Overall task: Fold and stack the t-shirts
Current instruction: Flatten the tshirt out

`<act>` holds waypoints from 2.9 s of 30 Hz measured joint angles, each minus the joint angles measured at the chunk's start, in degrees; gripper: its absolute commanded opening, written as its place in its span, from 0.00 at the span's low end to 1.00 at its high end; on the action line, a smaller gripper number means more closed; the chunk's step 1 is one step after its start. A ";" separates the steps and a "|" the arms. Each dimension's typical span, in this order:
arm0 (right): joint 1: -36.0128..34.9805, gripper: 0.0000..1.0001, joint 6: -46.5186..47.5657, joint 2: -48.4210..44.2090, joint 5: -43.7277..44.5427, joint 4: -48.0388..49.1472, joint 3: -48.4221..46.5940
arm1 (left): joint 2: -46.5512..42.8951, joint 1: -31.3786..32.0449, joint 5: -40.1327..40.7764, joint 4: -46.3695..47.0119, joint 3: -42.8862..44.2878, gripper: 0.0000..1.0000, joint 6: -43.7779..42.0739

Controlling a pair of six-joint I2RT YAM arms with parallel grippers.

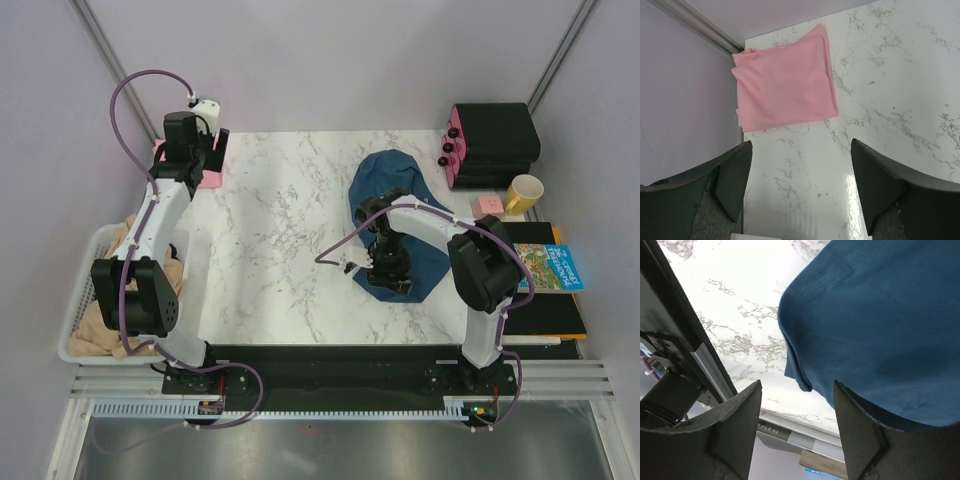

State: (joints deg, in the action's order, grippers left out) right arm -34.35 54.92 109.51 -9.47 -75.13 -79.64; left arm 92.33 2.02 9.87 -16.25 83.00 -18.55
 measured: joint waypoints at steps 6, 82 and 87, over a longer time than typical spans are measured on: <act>-0.04 0.51 -0.31 -0.28 0.31 0.15 5.16 | 0.90 0.44 0.00 -0.24 0.52 0.86 0.00; 10.99 0.00 28.89 -10.32 46.18 74.90 -30.95 | 39.36 41.94 0.57 28.70 20.28 0.02 1.70; 11.13 0.00 28.37 -10.34 45.81 73.77 -29.66 | 42.05 41.92 5.68 31.43 20.70 0.02 -1.20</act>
State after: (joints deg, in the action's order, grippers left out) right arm -23.22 83.29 99.18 36.34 -1.37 -109.30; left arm 134.39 43.94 15.55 15.18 103.70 -19.75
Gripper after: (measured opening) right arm 0.011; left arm 0.034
